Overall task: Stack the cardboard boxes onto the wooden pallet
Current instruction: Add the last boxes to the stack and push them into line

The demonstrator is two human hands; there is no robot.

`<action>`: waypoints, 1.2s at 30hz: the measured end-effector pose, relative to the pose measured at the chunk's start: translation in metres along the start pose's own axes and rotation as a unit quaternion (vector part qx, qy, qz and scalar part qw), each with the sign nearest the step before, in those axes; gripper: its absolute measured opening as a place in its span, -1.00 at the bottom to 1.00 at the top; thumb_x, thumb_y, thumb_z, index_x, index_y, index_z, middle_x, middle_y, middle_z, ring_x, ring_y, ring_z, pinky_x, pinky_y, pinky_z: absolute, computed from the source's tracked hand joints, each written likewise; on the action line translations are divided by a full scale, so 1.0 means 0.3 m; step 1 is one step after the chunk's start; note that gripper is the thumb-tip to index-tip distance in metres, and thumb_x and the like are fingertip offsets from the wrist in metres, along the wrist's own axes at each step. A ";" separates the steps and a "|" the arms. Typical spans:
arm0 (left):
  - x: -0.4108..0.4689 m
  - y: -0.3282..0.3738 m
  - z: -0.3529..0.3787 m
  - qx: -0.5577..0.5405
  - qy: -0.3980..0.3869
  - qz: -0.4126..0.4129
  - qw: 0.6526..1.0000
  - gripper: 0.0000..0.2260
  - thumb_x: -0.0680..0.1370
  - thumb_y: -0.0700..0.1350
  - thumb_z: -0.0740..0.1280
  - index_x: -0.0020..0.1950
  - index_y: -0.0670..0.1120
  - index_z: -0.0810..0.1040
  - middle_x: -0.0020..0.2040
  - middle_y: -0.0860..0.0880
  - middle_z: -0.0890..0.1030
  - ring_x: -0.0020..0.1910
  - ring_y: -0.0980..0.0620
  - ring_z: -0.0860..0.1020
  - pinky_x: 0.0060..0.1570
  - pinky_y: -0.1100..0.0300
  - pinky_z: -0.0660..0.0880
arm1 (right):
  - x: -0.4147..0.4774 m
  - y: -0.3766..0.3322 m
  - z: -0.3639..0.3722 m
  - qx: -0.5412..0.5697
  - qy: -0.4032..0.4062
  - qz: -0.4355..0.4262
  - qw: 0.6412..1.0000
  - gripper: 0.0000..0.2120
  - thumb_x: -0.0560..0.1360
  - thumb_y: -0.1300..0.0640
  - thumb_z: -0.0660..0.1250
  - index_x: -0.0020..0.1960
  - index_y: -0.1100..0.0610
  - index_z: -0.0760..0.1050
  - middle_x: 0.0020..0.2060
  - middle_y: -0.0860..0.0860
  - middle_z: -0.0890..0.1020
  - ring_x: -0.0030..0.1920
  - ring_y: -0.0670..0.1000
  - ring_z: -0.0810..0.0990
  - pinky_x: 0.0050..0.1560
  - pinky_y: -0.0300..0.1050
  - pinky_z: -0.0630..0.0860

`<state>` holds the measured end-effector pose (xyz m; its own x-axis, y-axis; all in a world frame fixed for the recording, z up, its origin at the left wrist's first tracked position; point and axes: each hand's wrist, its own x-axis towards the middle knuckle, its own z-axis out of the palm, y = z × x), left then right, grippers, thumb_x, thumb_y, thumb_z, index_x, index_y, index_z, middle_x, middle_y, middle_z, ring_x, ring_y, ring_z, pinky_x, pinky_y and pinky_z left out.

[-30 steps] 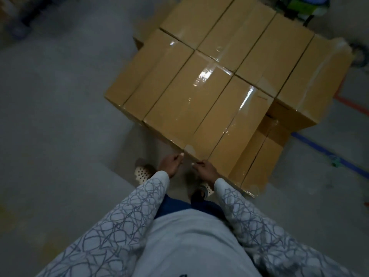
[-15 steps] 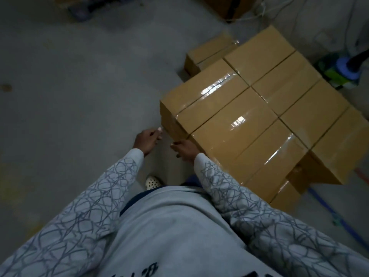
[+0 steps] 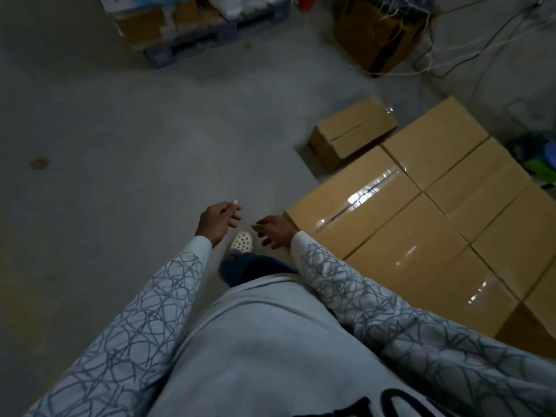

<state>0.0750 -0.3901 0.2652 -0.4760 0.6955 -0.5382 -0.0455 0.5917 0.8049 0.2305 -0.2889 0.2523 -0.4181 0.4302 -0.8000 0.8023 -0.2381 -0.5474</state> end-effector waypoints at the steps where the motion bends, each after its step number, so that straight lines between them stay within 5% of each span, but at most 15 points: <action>1: 0.058 0.033 -0.047 0.005 -0.001 -0.001 1.000 -0.72 0.68 0.05 0.24 0.09 -0.10 0.66 -0.08 -0.09 0.71 -0.23 0.02 0.59 -0.26 0.22 0.46 | 0.049 -0.059 -0.017 0.012 -0.003 0.008 1.000 -0.58 0.67 -0.04 0.31 0.44 0.16 0.46 0.11 0.11 0.60 -0.14 0.07 0.63 -0.12 -0.07 0.53; 5: 0.292 0.175 -0.234 0.033 0.004 0.003 0.999 -0.74 0.68 0.06 0.25 0.06 -0.06 0.66 -0.09 -0.07 0.71 -0.24 0.04 0.59 -0.23 0.21 0.45 | 0.221 -0.322 -0.126 0.013 0.000 0.017 1.000 -0.60 0.66 -0.04 0.32 0.39 0.18 0.50 0.17 0.16 0.62 -0.01 0.14 0.61 0.00 0.00 0.52; 10: 0.565 0.335 -0.353 0.018 0.011 0.000 1.000 -0.72 0.68 0.07 0.23 0.11 -0.07 0.66 -0.07 -0.06 0.70 -0.18 0.00 0.60 -0.18 0.17 0.48 | 0.360 -0.555 -0.259 0.032 0.090 -0.036 0.995 -0.64 0.62 -0.05 0.38 0.31 0.14 0.55 0.10 0.14 0.68 -0.11 0.09 0.65 -0.24 -0.12 0.49; 19: 1.183 0.662 -0.242 0.065 -0.142 -0.003 0.988 -0.78 0.67 0.04 0.27 -0.01 -0.01 0.66 -0.06 -0.14 0.71 -0.19 -0.05 0.58 -0.19 0.14 0.45 | 0.651 -0.742 -0.560 0.185 0.159 0.023 0.969 -0.70 0.63 -0.07 0.37 0.27 0.07 0.57 0.03 0.07 0.68 -0.15 0.02 0.64 -0.22 -0.15 0.47; 25: 1.559 0.990 -0.097 0.158 -0.251 0.038 0.954 -0.74 0.67 0.03 0.27 0.10 -0.10 0.66 -0.07 -0.10 0.70 -0.24 0.03 0.57 -0.25 0.20 0.45 | 0.792 -0.875 -0.775 0.309 0.262 0.049 0.913 -0.75 0.65 -0.04 0.33 0.25 0.06 0.56 0.07 0.07 0.69 -0.11 0.04 0.66 -0.17 -0.13 0.51; 30: 1.722 1.182 0.078 0.211 -0.340 0.043 0.915 -0.77 0.66 0.04 0.28 0.08 -0.05 0.66 -0.06 -0.08 0.71 -0.22 0.02 0.60 -0.21 0.18 0.47 | 0.798 -0.912 -0.947 0.384 0.309 0.063 0.868 -0.77 0.66 -0.02 0.33 0.25 0.05 0.54 0.02 0.04 0.68 -0.21 -0.03 0.66 -0.37 -0.28 0.47; 36: 1.908 1.322 0.373 0.269 -0.401 0.027 0.875 -0.81 0.66 0.02 0.28 0.03 -0.04 0.64 -0.02 -0.13 0.70 -0.19 -0.02 0.59 -0.17 0.13 0.46 | 0.875 -0.822 -1.190 0.485 0.362 0.091 0.791 -0.77 0.67 0.01 0.31 0.28 0.04 0.55 0.03 0.06 0.68 -0.10 -0.02 0.63 -0.23 -0.23 0.49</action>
<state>-0.1174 0.2883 0.2485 0.3152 0.6637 -0.6783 0.4800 0.5051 0.7173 0.0750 0.1937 0.2650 0.3015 0.6132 -0.7302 -0.0305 -0.7592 -0.6501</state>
